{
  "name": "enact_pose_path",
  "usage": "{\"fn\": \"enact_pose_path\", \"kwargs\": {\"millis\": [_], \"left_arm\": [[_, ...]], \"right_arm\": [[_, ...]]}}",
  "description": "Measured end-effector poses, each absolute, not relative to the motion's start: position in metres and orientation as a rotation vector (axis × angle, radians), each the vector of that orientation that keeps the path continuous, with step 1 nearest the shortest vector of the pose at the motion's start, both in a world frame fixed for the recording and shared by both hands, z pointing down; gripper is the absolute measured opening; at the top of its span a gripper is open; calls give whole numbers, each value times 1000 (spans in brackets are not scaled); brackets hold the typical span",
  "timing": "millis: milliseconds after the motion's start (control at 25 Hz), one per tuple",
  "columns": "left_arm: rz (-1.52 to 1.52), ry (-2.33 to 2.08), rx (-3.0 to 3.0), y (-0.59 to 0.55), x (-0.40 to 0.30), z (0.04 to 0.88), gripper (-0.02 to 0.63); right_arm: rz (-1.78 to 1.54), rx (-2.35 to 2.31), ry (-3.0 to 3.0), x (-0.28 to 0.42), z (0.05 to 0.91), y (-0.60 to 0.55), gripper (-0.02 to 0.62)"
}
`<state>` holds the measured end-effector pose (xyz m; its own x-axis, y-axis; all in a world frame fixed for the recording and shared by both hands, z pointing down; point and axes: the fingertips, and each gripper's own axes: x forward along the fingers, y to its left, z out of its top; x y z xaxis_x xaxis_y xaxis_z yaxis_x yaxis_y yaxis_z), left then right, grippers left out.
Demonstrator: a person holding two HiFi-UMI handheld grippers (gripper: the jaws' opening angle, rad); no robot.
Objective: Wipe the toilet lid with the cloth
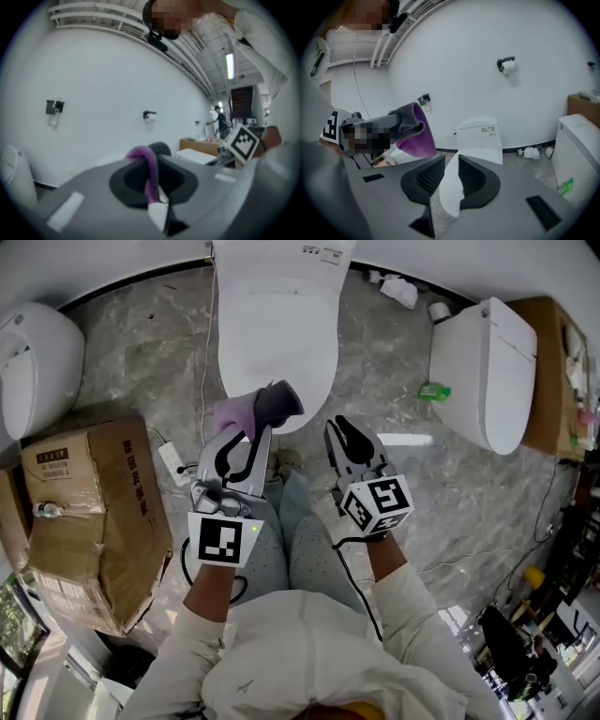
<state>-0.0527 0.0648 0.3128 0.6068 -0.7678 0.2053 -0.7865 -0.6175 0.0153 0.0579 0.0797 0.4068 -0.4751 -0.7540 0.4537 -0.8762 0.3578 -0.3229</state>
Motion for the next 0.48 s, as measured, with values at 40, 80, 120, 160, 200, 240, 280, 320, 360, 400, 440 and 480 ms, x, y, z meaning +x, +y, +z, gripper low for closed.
{"fn": "enact_pose_path", "kwargs": {"millis": [40,80,120,160,200,240,280,320,360,400,440,480], "left_arm": [[272,-1323,2715,65,-53,318,23],[275,-1324,2707,65,-53,323,23],[284,-1322,2702,66,-53,329,23],[300,-1318,2705,66,-54,334,23],[315,-1315,2714,65,-54,338,23],[324,-1314,2725,63,-54,341,23],[325,-1316,2734,60,-54,343,23],[319,-1321,2739,57,-54,346,23],[311,-1327,2742,56,-54,348,23],[302,-1334,2743,54,-53,351,23],[293,-1341,2745,53,-53,355,23],[286,-1347,2746,53,-52,358,23]], "right_arm": [[824,1443,-2389,57,420,80,97],[858,1427,-2383,56,433,79,103],[888,1417,-2373,55,447,80,103],[915,1410,-2362,54,459,80,103],[940,1405,-2352,54,471,80,103],[962,1403,-2341,53,482,79,103],[978,1403,-2326,54,493,78,104],[988,1404,-2309,55,503,77,104],[995,1404,-2292,57,513,76,106],[1004,1403,-2274,59,524,77,107],[1018,1402,-2258,61,536,77,109],[1038,1402,-2243,63,547,78,114]]}}
